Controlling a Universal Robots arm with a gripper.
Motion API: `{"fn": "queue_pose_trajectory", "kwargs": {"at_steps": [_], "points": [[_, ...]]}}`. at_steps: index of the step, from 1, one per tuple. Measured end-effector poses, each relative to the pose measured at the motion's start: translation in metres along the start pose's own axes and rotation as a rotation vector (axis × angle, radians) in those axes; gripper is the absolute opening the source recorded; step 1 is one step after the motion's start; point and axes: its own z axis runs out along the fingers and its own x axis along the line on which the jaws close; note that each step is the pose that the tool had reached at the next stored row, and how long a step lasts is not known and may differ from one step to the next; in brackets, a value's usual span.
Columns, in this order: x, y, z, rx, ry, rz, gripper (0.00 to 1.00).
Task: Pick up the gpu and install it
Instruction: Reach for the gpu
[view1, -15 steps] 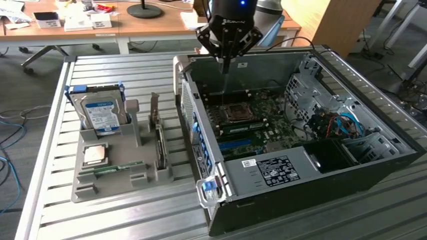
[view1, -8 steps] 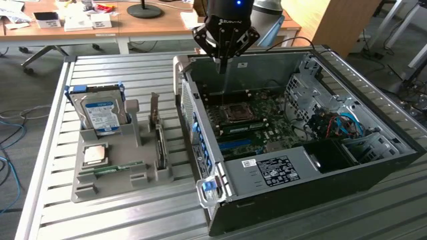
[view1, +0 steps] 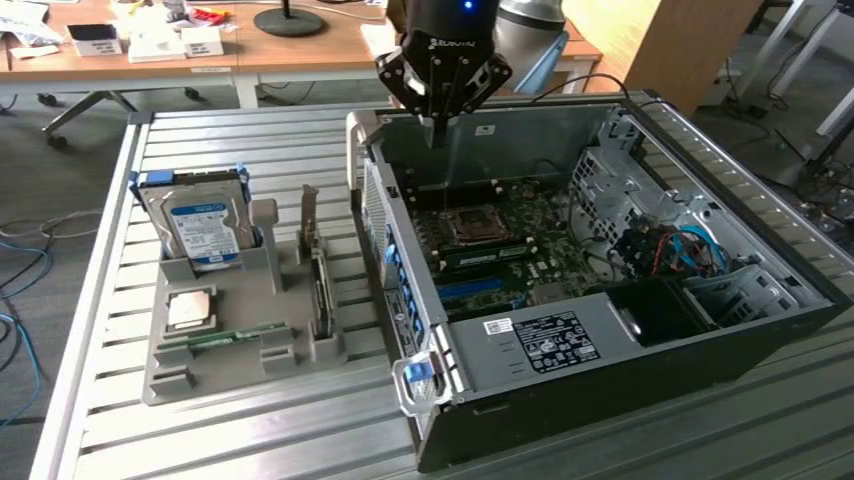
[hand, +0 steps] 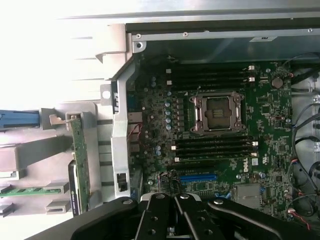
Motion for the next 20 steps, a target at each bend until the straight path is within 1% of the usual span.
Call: {"fn": "queue_pose_trajectory", "kwargs": {"at_steps": [20], "points": [[0.016, -0.0012, -0.0005, 0.0, 0.0, 0.0, 0.11]]}}
